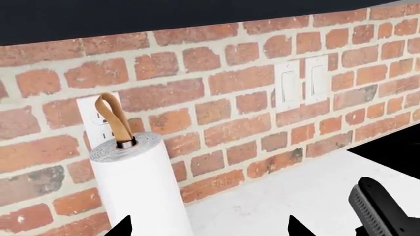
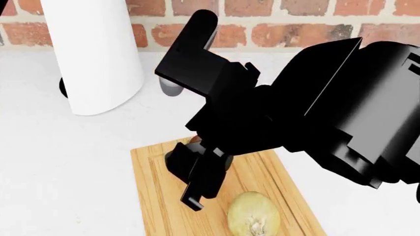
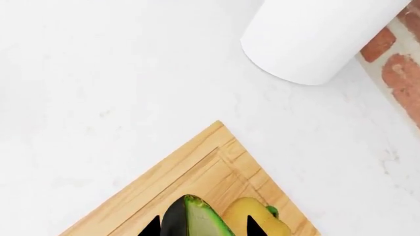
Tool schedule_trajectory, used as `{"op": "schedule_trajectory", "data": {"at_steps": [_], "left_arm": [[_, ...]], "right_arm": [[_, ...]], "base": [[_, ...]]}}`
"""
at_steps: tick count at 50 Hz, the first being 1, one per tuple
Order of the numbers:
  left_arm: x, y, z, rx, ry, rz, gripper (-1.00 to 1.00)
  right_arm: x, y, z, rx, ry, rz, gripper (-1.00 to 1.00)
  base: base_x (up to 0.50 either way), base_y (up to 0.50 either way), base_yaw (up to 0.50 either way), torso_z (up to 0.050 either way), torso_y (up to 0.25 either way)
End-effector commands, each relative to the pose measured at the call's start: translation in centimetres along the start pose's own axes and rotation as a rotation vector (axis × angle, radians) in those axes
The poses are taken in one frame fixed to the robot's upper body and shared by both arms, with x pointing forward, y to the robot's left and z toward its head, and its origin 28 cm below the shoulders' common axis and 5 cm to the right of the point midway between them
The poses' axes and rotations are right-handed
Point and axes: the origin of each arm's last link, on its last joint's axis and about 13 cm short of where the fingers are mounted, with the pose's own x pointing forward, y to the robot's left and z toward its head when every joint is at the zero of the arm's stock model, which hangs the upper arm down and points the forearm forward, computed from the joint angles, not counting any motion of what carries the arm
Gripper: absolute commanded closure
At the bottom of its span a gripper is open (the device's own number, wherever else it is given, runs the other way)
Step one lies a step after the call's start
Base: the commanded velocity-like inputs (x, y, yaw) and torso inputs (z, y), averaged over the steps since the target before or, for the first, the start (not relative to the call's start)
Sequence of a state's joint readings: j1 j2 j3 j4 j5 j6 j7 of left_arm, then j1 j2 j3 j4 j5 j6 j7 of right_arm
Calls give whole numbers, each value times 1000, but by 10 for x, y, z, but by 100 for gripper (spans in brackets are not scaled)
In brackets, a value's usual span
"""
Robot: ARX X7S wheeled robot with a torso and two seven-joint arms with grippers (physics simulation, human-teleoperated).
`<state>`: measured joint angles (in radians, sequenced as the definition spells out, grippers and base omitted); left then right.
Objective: Place the avocado, onion, tomato and bell pepper on the cutting board.
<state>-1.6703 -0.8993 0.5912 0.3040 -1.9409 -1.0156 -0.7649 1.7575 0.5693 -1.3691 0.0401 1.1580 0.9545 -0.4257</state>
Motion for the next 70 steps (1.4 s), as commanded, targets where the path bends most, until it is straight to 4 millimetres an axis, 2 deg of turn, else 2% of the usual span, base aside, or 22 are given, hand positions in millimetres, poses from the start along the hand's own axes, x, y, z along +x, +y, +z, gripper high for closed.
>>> {"op": "schedule_trajectory", "data": {"at_steps": [1,2,17,27,36,44,55,62,70], "left_arm": [[0,0,0,0,2,1,-100],[-1,0,0,0,2,1,-100],[-1,0,1,2,-2,-2,-100],[-1,-1,4,5,-7,-5,-100],[-1,-2,5,10,-5,-12,-100],[0,-3,4,11,2,-15,-100],[-4,-5,1,11,11,-24,-100],[-8,-6,0,10,16,-27,-100],[-11,-7,0,7,30,-33,-100]], "right_arm": [[-2,-1,2,-11,-9,-2,100],[-2,-3,2,-7,-9,-17,-100],[-11,-2,5,-24,-7,-33,-100],[-48,0,22,-69,-41,-106,-100],[-70,9,22,-68,-88,-187,-100],[-88,22,18,-58,-155,-250,-100],[-114,51,17,-37,-269,-393,-100],[-125,71,12,0,-326,-465,-100],[-126,89,0,100,-375,-591,-100]], "base": [[0,0,0,0,0],[0,0,0,0,0],[0,0,0,0,0],[0,0,0,0,0],[0,0,0,0,0],[0,0,0,0,0],[0,0,0,0,0],[0,0,0,0,0],[0,0,0,0,0]]}}
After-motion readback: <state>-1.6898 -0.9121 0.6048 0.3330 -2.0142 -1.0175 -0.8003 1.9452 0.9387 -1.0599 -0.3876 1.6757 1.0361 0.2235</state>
